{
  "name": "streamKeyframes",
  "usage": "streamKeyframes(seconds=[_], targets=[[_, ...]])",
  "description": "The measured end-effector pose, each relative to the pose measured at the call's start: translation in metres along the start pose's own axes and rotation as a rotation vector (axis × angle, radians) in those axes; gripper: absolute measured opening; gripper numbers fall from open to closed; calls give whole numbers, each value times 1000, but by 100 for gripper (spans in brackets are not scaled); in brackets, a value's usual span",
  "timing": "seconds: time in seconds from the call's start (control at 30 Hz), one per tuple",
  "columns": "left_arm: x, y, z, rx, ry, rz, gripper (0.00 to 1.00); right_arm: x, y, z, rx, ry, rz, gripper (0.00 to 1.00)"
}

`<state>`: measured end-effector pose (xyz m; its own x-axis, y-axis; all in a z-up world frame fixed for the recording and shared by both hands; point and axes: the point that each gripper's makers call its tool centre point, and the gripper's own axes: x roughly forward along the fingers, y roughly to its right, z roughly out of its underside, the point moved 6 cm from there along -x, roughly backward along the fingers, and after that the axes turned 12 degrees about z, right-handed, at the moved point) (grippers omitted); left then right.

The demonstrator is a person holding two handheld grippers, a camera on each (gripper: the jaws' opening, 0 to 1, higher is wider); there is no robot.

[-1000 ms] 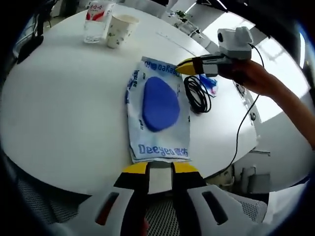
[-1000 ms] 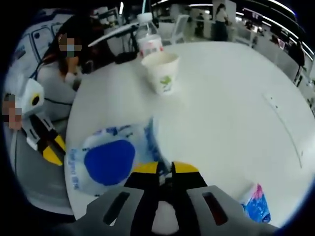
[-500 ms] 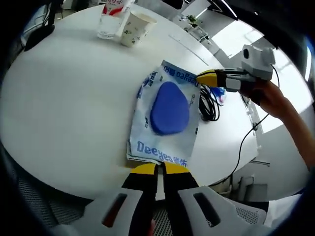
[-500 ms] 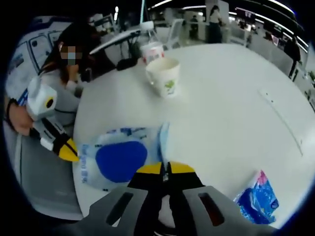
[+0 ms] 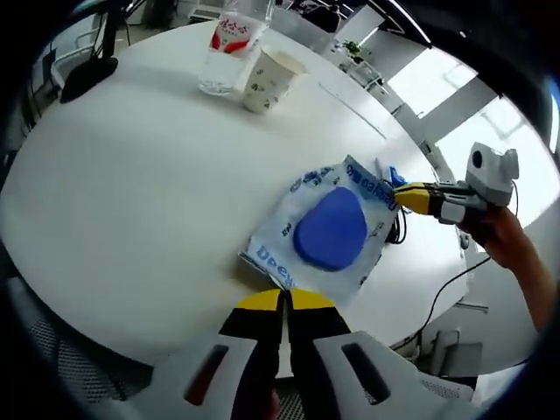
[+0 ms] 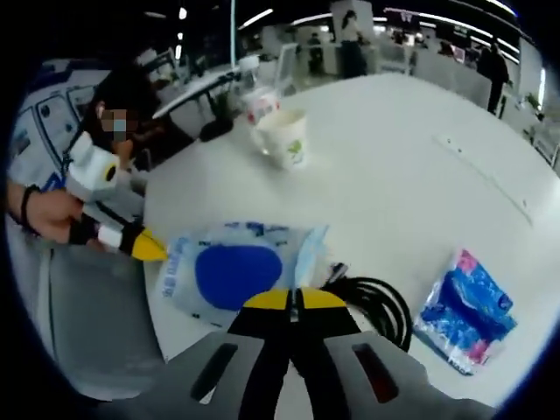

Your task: Arrange the tabletop items into an orderly group along one side of the table until the central work area is clear of visible clutter.

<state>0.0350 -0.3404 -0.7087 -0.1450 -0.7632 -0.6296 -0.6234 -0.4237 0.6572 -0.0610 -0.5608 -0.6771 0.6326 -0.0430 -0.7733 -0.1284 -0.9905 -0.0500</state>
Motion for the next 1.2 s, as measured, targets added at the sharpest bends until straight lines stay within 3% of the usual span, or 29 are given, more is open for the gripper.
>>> streamKeyframes(seconds=[0.4,0.6,0.77,0.87,1.0,1.2], targets=[[-6,-14,-15,32,16,-26,0,-14,-25,34,207,20,19,0],[-8,-17,-17,51,17,-25,0,-18,-32,45,237,15,31,0],[-13,-16,-16,84,29,-25,7,-19,-40,56,241,4,26,1],[-17,-16,-13,85,60,-17,9,-19,-42,62,208,5,34,2],[-20,-18,-4,76,71,-21,10,-18,-44,64,257,25,22,6],[-19,-20,4,71,25,-23,13,-20,-47,65,256,22,26,7]])
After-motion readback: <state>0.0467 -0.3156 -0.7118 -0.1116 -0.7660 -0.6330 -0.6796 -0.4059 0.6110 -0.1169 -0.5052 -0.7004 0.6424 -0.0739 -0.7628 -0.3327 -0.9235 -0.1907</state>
